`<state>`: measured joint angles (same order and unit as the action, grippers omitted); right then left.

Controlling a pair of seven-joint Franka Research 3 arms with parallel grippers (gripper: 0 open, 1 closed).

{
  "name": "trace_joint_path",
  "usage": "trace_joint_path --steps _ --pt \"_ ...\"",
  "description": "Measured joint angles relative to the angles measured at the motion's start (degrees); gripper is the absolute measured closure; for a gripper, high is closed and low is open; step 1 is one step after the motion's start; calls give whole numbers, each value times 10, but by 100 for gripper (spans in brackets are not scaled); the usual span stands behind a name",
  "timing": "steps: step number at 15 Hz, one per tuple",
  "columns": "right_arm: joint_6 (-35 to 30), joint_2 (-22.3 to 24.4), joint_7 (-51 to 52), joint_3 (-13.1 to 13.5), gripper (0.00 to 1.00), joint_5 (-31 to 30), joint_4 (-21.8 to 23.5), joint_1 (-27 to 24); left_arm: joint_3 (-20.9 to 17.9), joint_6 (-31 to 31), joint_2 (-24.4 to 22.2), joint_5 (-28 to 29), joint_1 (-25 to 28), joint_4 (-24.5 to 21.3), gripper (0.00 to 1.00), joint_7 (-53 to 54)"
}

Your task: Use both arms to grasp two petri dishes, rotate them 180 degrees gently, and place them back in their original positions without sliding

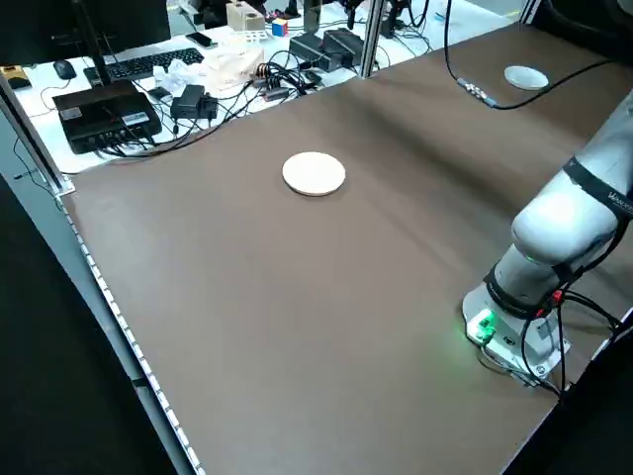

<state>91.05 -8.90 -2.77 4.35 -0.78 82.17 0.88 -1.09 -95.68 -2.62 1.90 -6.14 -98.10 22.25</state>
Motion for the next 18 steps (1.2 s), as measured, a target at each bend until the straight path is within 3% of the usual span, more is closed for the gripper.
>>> trace_joint_path --steps 11,18 --pt "28 -1 0 -4 0 1 19 1 0 -51 48 10 2 -19 0 260" --pt "29 -1 0 -4 0 1 19 2 0 -164 65 11 2 -91 0 428"
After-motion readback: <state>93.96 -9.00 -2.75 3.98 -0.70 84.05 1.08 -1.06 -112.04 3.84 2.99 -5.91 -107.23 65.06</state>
